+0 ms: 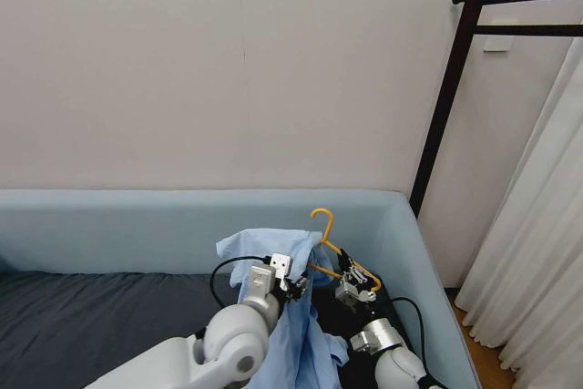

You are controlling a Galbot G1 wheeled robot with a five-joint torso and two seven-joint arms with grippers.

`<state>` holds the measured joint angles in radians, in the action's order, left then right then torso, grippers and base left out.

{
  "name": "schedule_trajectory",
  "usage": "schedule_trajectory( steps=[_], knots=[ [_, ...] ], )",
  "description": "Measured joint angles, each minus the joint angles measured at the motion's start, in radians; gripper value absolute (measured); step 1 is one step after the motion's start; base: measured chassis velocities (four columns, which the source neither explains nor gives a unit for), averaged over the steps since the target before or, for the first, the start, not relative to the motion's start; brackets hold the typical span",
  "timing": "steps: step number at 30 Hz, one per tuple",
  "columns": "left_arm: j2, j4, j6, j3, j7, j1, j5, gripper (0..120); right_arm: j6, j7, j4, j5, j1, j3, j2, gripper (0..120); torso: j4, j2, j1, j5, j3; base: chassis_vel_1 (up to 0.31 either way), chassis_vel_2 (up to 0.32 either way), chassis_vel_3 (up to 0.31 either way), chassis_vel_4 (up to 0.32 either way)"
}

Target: Pick up the clothes from the sofa and hang them on the clothes hanger.

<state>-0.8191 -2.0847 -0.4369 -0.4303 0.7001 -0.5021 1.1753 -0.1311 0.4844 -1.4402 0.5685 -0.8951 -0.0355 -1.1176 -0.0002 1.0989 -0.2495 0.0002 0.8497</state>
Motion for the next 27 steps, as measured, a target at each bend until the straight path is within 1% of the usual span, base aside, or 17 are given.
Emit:
schedule_trajectory(
  steps=[2,3,6,8,9,10,12,13,14,18,19,20,21,23,24,25,27],
  knots=[
    [0.074,-0.029,0.021,0.047,-0.161,-0.004,0.018,82,-0.011,0.001,0.005,0.010,0.006,0.004,0.002,4,0.0000,0.000,0.000,0.0000,0.000,0.000,0.000,0.000,0.000],
    [0.074,-0.029,0.021,0.047,-0.161,-0.004,0.018,82,-0.011,0.001,0.005,0.010,0.006,0.004,0.002,4,0.0000,0.000,0.000,0.0000,0.000,0.000,0.000,0.000,0.000],
    [0.171,-0.015,0.070,0.091,-0.349,0.024,0.020,95,-0.025,0.004,0.011,0.023,0.009,0.011,0.004,4,0.0002,0.000,0.000,0.0000,0.000,0.000,0.000,0.000,0.000],
    [0.197,0.001,0.086,0.104,-0.402,0.041,0.029,98,-0.029,0.004,0.013,0.026,0.010,0.012,0.004,4,0.0002,0.000,0.000,0.0003,0.000,0.000,0.000,0.000,0.000],
    [0.197,0.001,0.086,0.104,-0.402,0.041,0.029,98,-0.029,0.004,0.013,0.026,0.010,0.012,0.004,4,0.0002,0.000,0.000,0.0003,0.000,0.000,0.000,0.000,0.000],
    [0.236,0.047,0.103,0.130,-0.510,0.081,0.051,100,-0.039,0.004,0.018,0.034,0.015,0.012,0.005,4,0.0000,0.000,0.000,0.0001,0.000,0.000,0.000,0.000,0.000],
    [0.263,0.111,0.093,0.132,-0.591,0.145,0.063,100,-0.056,0.005,0.025,0.040,0.028,0.008,0.003,4,0.0004,0.000,0.000,0.0002,0.000,0.000,0.000,0.000,0.000],
    [0.264,0.157,0.084,0.096,-0.631,0.210,0.079,100,-0.068,0.006,0.025,0.048,0.032,0.009,0.002,4,0.0005,0.000,0.000,0.0001,0.000,0.000,0.000,0.000,0.000],
    [0.264,0.157,0.084,0.096,-0.631,0.210,0.079,100,-0.068,0.006,0.025,0.048,0.032,0.009,0.002,4,0.0005,0.000,0.000,0.0001,0.000,0.000,0.000,0.000,0.000],
    [0.211,0.322,0.082,-0.085,-0.751,0.443,0.095,100,-0.094,0.008,0.003,0.076,0.032,0.021,0.017,4,-0.0003,0.000,0.000,0.0003,0.000,0.000,0.000,0.000,0.000],
    [0.193,0.369,0.100,-0.139,-0.790,0.505,0.093,100,-0.099,0.009,-0.001,0.081,0.031,0.024,0.022,4,-0.0008,0.000,0.000,0.0001,0.000,0.000,0.000,0.000,0.000],
    [0.193,0.369,0.100,-0.139,-0.790,0.505,0.093,100,-0.099,0.009,-0.001,0.081,0.031,0.024,0.022,4,-0.0008,0.000,0.000,0.0001,0.000,0.000,0.000,0.000,0.000],
    [0.184,0.400,0.131,-0.181,-0.817,0.548,0.087,100,-0.100,0.009,-0.003,0.082,0.029,0.025,0.026,4,-0.0007,0.000,0.000,0.0002,0.000,0.000,0.000,0.000,0.000],
    [0.172,0.477,0.258,-0.305,-0.920,0.663,0.057,100,-0.103,0.011,-0.009,0.082,0.021,0.030,0.034,4,-0.0006,0.000,0.000,0.0006,0.000,0.000,0.000,0.000,0.000],
    [0.170,0.500,0.298,-0.357,-0.960,0.709,0.048,100,-0.103,0.013,-0.009,0.081,0.018,0.032,0.036,4,-0.0006,0.000,0.000,0.0004,0.000,0.000,0.000,0.000,0.000],
    [0.170,0.500,0.298,-0.357,-0.960,0.709,0.048,100,-0.103,0.013,-0.009,0.081,0.018,0.032,0.036,4,-0.0006,0.000,0.000,0.0004,0.000,0.000,0.000,0.000,0.000],
    [0.174,0.522,0.321,-0.429,-1.005,0.773,0.057,100,-0.103,0.016,-0.009,0.075,0.013,0.034,0.037,4,-0.0003,0.000,0.000,0.0006,0.000,0.000,0.000,0.000,0.000]
  ],
)
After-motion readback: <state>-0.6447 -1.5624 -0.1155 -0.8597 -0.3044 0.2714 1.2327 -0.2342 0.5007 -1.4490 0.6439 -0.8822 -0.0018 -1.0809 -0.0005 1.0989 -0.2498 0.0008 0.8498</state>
